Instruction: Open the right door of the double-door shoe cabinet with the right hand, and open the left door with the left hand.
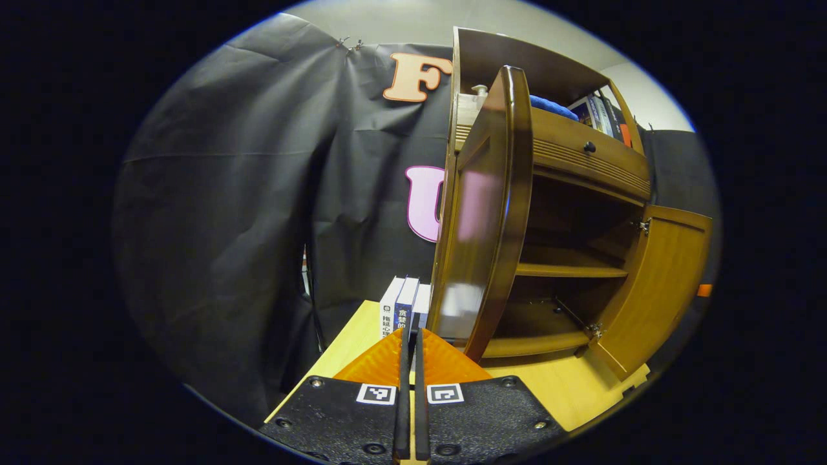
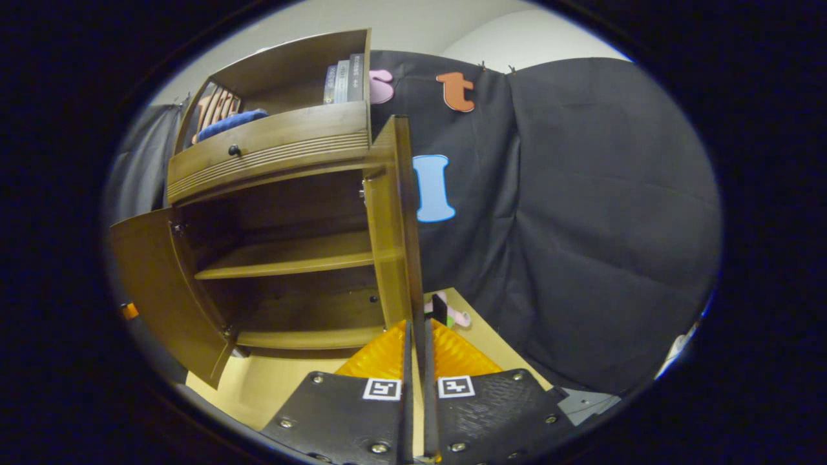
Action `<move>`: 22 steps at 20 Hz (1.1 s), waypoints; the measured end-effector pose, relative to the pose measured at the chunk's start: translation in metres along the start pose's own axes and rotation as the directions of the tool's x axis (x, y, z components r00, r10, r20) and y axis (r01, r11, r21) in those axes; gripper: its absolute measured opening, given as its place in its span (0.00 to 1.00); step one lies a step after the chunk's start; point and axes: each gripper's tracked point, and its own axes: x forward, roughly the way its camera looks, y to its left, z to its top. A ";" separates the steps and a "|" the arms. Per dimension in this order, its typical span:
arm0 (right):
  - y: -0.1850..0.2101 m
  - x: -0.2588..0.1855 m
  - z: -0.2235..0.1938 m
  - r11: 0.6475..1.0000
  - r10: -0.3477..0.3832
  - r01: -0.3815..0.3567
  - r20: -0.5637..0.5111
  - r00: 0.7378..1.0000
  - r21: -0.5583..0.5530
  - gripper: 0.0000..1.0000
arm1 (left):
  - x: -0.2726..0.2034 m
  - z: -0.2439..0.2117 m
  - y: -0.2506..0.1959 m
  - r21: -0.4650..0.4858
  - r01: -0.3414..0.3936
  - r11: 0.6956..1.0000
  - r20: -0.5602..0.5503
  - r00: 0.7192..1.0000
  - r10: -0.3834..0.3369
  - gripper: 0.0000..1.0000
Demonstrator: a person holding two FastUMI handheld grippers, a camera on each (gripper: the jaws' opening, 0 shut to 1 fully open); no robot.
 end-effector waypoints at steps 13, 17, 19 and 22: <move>0.075 0.004 -0.018 0.992 0.124 -0.124 -0.004 0.992 -0.024 0.06 | -0.024 0.012 0.029 -0.021 -0.041 0.999 0.042 0.998 0.042 0.05; 0.092 0.013 -0.014 0.985 0.169 -0.169 0.002 0.986 -0.020 0.07 | -0.040 0.036 0.027 -0.023 -0.050 0.998 0.067 0.996 0.052 0.05; 0.104 0.015 -0.009 0.980 0.199 -0.199 0.008 0.980 -0.011 0.06 | -0.049 0.060 0.015 -0.014 -0.031 0.999 0.100 0.995 0.032 0.00; 0.122 0.014 0.014 0.970 0.242 -0.241 0.045 0.969 -0.035 0.07 | -0.060 0.110 0.002 0.021 -0.038 0.999 0.177 0.984 0.034 0.05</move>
